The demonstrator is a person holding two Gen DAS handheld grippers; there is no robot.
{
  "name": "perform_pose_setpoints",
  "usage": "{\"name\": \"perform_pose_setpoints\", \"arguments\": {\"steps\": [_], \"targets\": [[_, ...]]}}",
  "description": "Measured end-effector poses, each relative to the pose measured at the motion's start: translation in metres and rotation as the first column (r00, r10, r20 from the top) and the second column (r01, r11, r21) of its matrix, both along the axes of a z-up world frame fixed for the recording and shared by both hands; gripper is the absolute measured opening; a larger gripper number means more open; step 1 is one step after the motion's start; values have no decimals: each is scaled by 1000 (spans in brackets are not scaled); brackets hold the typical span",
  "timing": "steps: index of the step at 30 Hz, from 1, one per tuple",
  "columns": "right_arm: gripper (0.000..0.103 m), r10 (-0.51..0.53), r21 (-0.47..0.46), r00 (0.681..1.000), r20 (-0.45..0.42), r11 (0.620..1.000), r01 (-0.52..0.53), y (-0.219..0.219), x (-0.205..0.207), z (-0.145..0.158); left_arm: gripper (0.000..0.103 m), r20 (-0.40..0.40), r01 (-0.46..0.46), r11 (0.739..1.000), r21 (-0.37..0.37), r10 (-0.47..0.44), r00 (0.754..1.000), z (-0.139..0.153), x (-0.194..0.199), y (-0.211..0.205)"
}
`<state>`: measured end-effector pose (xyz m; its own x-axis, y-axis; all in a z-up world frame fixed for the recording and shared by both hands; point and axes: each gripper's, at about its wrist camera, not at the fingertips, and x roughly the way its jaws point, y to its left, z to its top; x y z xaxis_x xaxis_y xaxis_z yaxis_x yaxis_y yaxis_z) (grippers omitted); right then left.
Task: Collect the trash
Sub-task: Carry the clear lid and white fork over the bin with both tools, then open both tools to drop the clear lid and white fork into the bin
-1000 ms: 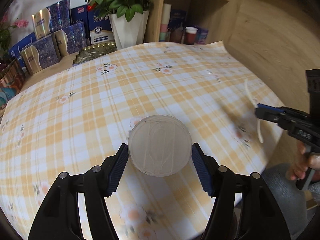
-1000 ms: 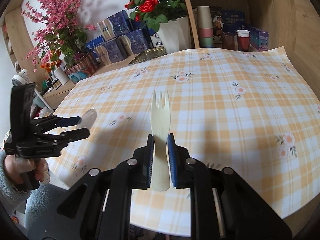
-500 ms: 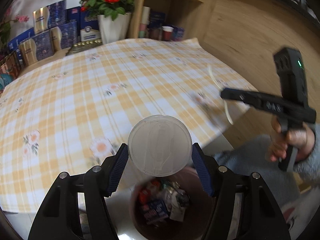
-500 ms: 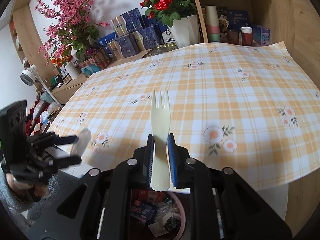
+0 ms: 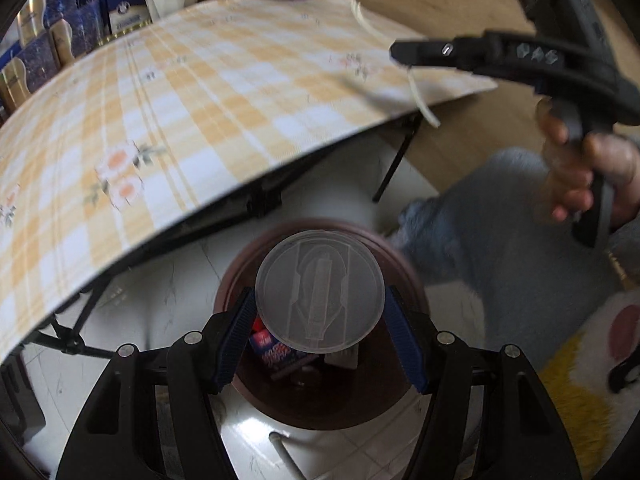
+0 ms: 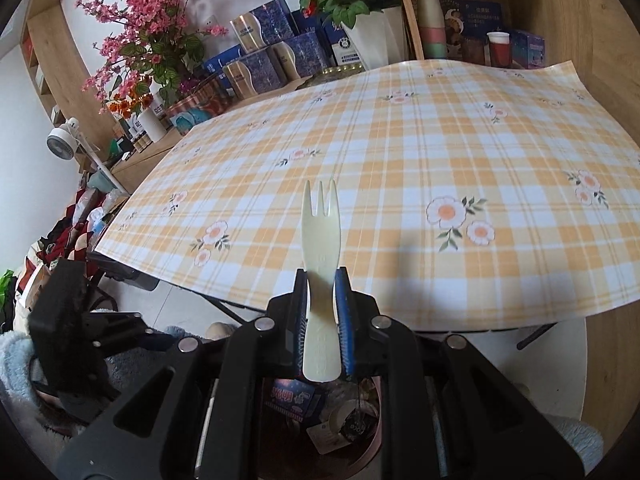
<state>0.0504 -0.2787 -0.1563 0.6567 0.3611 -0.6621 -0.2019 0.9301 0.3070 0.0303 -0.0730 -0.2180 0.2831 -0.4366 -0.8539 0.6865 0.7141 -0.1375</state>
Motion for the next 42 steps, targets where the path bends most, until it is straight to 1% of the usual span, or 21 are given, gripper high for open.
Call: {"name": "perform_pose_setpoints", "arguments": {"steps": [3, 5, 7, 11, 12, 14, 16, 17, 21, 23, 26, 30, 34, 38, 42], "targets": [[18, 0, 3, 1000, -10, 1000, 0, 2, -2, -3, 64, -20, -6, 1000, 10, 6, 1000, -10, 3, 0], [18, 5, -4, 1000, -16, 1000, -5, 4, -2, -5, 67, -21, -10, 1000, 1, 10, 1000, -11, 4, 2], [18, 15, -17, 1000, -21, 1000, -15, 7, -4, -6, 79, -6, -19, 1000, -12, 19, 1000, -8, 6, 2], [18, 71, -58, 997, -14, 996, -71, 18, -12, -6, 85, 67, -70, 995, -72, 75, 995, 10, 5, 13], [18, 82, -67, 997, -12, 994, -83, 21, -13, -7, 88, 89, -89, 992, -88, 97, 991, 16, 5, 17], [18, 109, -82, 994, -19, 991, -110, 29, -17, -10, 90, 131, -133, 985, -115, 147, 980, 28, 6, 26], [18, 131, -83, 991, -32, 988, -133, 36, -19, -14, 93, 166, -187, 971, -151, 211, 963, 40, 8, 38], [18, 148, -87, 988, -41, 985, -151, 40, -21, -16, 93, 179, -212, 963, -166, 241, 954, 45, 8, 43], [18, 214, -106, 974, -80, 969, -222, 60, -27, -29, 95, 206, -320, 918, -235, 368, 906, 64, 10, 68], [18, 244, -113, 964, -105, 960, -256, 69, -29, -37, 96, 216, -349, 903, -251, 404, 889, 70, 11, 76], [18, 292, -131, 944, -156, 941, -312, 83, -31, -49, 96, 236, -373, 892, -256, 432, 871, 79, 12, 88], [18, 336, -159, 912, -235, 912, -377, 98, -28, -68, 96, 255, -394, 885, -250, 452, 855, 81, 12, 94], [18, 334, -176, 886, -322, 898, -403, 106, -22, -88, 96, 246, -407, 879, -249, 463, 851, 79, 12, 100], [18, 299, -196, 877, -377, 899, -391, 106, -15, -100, 96, 245, -411, 880, -237, 464, 851, 75, 12, 100], [18, 242, -217, 870, -429, 908, -359, 102, -9, -110, 96, 241, -413, 879, -238, 465, 852, 74, 13, 102]]}}
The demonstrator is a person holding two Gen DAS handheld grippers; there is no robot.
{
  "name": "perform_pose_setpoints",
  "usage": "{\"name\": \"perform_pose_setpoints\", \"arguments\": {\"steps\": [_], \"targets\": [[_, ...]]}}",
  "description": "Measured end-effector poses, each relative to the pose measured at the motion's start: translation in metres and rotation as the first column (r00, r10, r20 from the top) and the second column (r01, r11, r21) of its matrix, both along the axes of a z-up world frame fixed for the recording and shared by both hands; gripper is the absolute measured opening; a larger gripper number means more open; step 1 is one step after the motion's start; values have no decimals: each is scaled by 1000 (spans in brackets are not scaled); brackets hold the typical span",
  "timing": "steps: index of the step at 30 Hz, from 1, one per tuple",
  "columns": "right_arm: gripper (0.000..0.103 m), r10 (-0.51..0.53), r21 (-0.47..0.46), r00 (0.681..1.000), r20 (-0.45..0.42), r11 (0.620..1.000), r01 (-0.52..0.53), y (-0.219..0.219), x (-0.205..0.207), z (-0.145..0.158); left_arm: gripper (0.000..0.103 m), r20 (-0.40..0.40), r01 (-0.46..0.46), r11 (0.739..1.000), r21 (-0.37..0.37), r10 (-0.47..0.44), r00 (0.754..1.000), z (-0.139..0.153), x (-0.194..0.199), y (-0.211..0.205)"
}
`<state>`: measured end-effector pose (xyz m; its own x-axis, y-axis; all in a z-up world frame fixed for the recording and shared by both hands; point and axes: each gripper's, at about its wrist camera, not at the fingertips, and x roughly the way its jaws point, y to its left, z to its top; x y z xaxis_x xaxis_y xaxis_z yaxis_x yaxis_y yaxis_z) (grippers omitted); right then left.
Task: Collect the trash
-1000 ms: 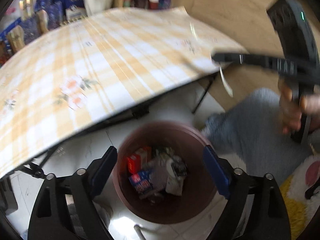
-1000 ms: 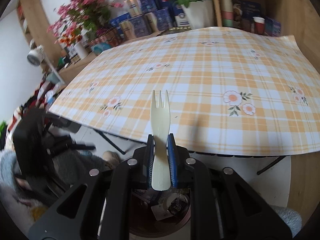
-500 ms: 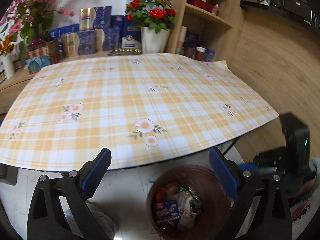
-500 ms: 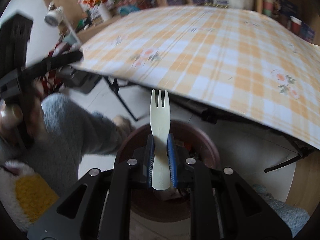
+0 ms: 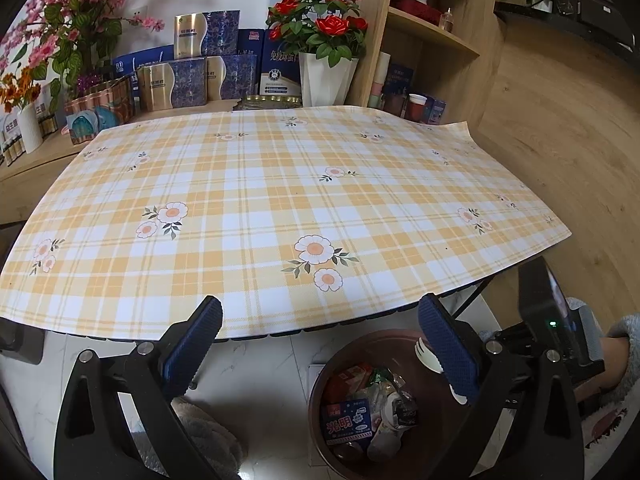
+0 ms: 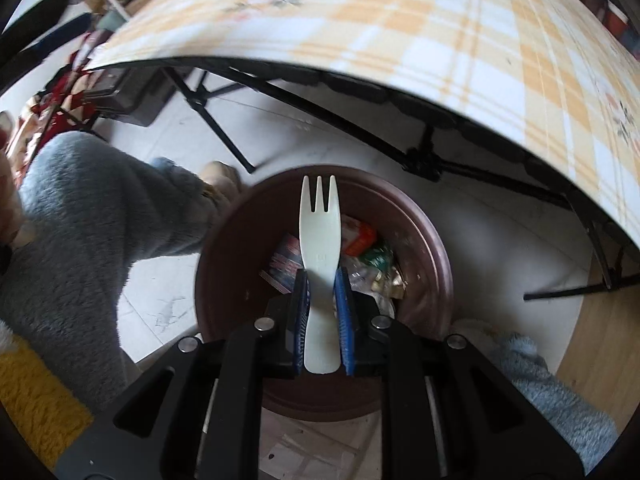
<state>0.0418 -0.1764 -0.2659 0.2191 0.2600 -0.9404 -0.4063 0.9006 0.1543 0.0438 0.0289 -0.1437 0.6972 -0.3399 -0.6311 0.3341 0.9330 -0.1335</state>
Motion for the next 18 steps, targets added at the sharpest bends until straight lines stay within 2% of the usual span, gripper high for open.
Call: {"name": "perform_pose_setpoints", "arguments": {"steps": [4, 5, 7, 9, 10, 11, 14, 18], "targets": [[20, -40, -19, 999, -25, 999, 39, -4, 4, -5, 96, 4, 2, 1000, 5, -2, 1000, 0, 0, 0], [38, -49, -20, 998, -25, 999, 48, -5, 5, -4, 96, 5, 3, 1000, 8, -3, 1000, 1, 0, 0], [64, -66, -19, 998, -8, 998, 66, -7, 7, -2, 96, 6, 4, 1000, 15, -4, 1000, 2, 2, -2], [69, -66, -7, 998, 14, 998, 66, -8, 7, 5, 96, 8, 6, 1000, 23, -6, 1000, 4, 2, -4], [81, -72, -4, 997, 17, 997, 72, -9, 8, 8, 96, 11, 4, 1000, 28, -4, 1000, 5, 3, -5], [87, -87, 3, 996, 31, 996, 87, -12, 10, 12, 96, 17, 2, 999, 36, -2, 1000, 7, 3, -7], [95, -127, 25, 988, 90, 992, 125, -21, 14, 33, 97, 37, -6, 998, 55, 4, 999, 15, 4, -12], [97, -194, 61, 958, 213, 981, 185, -40, 18, 78, 97, 72, -18, 998, 55, 14, 997, 34, 6, -19]]}}
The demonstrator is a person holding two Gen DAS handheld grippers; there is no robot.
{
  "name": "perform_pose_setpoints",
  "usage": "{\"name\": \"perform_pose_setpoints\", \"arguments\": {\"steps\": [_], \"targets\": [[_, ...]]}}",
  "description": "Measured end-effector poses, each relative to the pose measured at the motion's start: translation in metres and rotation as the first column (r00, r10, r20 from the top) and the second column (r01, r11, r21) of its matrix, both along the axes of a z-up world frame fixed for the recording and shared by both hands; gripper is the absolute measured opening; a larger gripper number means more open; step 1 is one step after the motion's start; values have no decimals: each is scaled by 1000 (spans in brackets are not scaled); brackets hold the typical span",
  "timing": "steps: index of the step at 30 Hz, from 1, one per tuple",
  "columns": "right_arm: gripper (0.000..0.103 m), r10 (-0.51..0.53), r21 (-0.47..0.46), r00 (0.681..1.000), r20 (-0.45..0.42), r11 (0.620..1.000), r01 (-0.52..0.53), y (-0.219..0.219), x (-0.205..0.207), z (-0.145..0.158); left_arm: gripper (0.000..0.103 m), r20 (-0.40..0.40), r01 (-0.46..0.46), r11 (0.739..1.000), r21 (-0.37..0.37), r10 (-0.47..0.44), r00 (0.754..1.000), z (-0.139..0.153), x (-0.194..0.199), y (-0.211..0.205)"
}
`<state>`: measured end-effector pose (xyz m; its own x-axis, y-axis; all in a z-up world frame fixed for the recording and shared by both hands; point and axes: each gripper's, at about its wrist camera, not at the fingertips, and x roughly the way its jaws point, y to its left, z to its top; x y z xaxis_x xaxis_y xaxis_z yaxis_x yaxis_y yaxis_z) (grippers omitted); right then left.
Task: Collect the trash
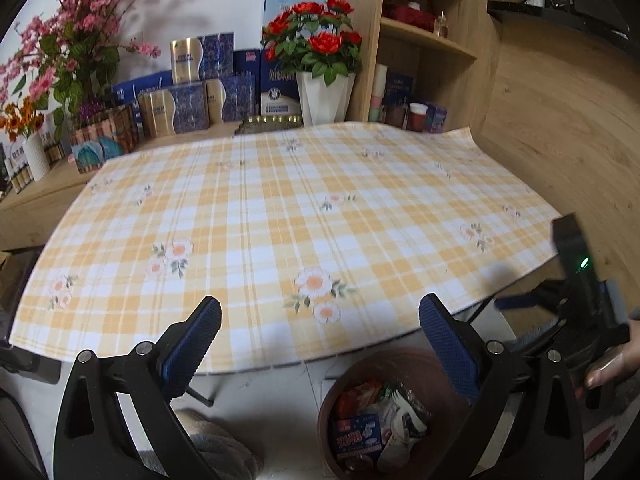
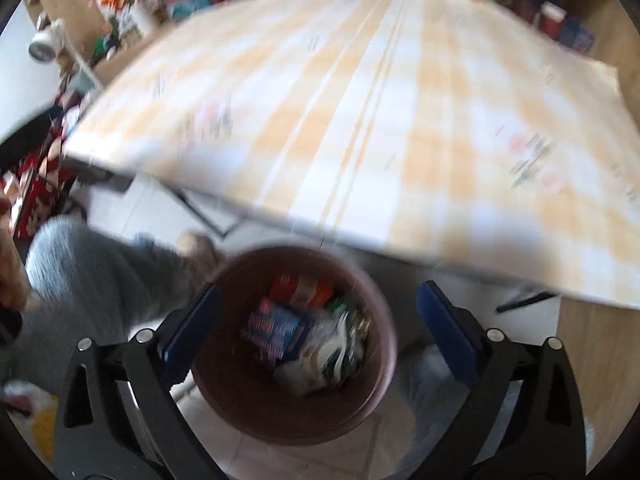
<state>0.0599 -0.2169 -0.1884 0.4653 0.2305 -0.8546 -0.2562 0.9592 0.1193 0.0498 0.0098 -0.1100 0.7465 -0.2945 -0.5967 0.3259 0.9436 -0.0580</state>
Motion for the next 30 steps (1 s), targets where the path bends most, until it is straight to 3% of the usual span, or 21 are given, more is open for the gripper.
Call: {"name": "perform_pose_setpoints", "arguments": {"steps": [6, 11, 17, 24, 30], "targets": [[97, -89, 18, 974, 207, 996, 87, -26, 1, 75, 97, 59, -27, 1000, -13, 28, 998, 36, 9, -10], [97, -168, 53, 921, 351, 986, 160, -48, 2, 139, 97, 124, -44, 999, -11, 45, 991, 71, 13, -23], [97, -205, 55, 862, 463, 978, 203, -61, -2, 193, 97, 205, -78, 997, -3, 77, 976, 112, 10, -32], [97, -215, 59, 832, 511, 975, 216, -63, -13, 219, 97, 256, -131, 991, 21, 121, 959, 133, 4, -36], [97, -221, 62, 830, 512, 973, 221, -62, -21, 222, 97, 260, -164, 986, 29, 151, 954, 137, 3, -36]]}}
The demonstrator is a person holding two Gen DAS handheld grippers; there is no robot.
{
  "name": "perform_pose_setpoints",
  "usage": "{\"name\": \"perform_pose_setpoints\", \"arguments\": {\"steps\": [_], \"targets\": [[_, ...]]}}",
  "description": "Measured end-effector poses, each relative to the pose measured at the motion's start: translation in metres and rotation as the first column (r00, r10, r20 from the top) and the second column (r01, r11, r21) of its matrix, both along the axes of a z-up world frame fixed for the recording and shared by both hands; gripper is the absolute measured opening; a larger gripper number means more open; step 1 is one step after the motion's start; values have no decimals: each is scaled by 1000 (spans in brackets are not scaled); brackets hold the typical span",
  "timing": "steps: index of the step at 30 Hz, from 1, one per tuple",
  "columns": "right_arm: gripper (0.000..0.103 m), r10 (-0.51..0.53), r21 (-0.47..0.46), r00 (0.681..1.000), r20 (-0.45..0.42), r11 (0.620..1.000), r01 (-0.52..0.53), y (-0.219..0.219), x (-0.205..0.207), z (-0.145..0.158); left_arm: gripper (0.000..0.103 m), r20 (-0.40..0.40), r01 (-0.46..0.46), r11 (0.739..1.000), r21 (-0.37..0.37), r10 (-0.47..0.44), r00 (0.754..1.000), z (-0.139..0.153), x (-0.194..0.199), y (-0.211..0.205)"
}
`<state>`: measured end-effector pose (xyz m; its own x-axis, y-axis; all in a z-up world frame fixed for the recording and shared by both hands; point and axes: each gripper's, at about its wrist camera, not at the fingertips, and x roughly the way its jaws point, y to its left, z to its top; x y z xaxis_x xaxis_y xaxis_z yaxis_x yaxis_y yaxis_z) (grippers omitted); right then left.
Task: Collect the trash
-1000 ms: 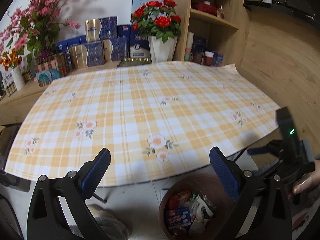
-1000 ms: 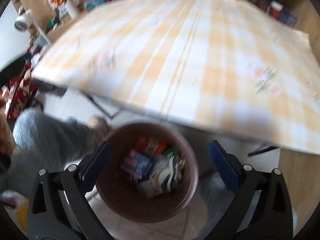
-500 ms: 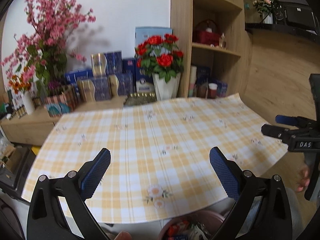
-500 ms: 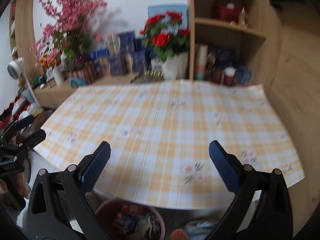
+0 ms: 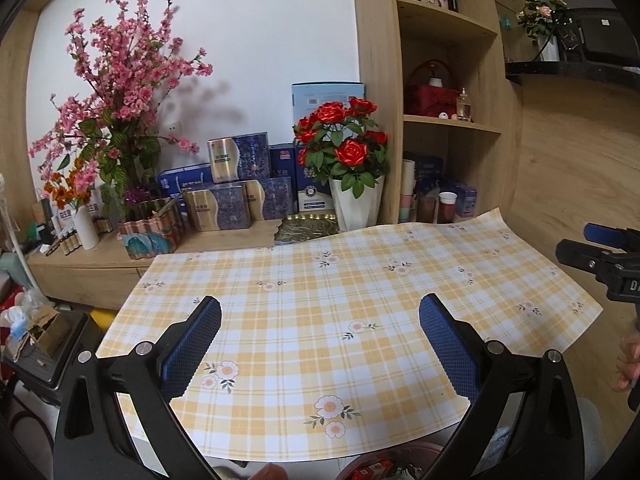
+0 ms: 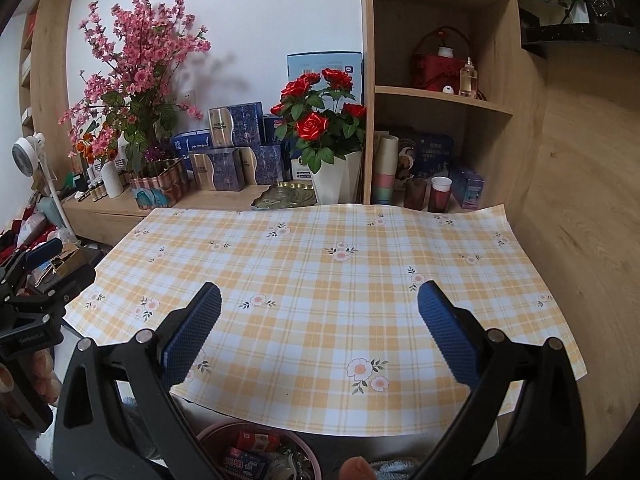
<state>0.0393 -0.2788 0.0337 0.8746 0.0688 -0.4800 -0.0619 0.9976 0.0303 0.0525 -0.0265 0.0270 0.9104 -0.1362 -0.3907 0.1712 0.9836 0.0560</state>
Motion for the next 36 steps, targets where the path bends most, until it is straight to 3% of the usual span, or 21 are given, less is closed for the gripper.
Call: {"name": "perform_pose_setpoints", "arguments": {"steps": [36], "targets": [[97, -2, 11, 1000, -14, 1000, 2, -2, -3, -6, 97, -5, -15, 1000, 5, 15, 1000, 8, -2, 1]]}}
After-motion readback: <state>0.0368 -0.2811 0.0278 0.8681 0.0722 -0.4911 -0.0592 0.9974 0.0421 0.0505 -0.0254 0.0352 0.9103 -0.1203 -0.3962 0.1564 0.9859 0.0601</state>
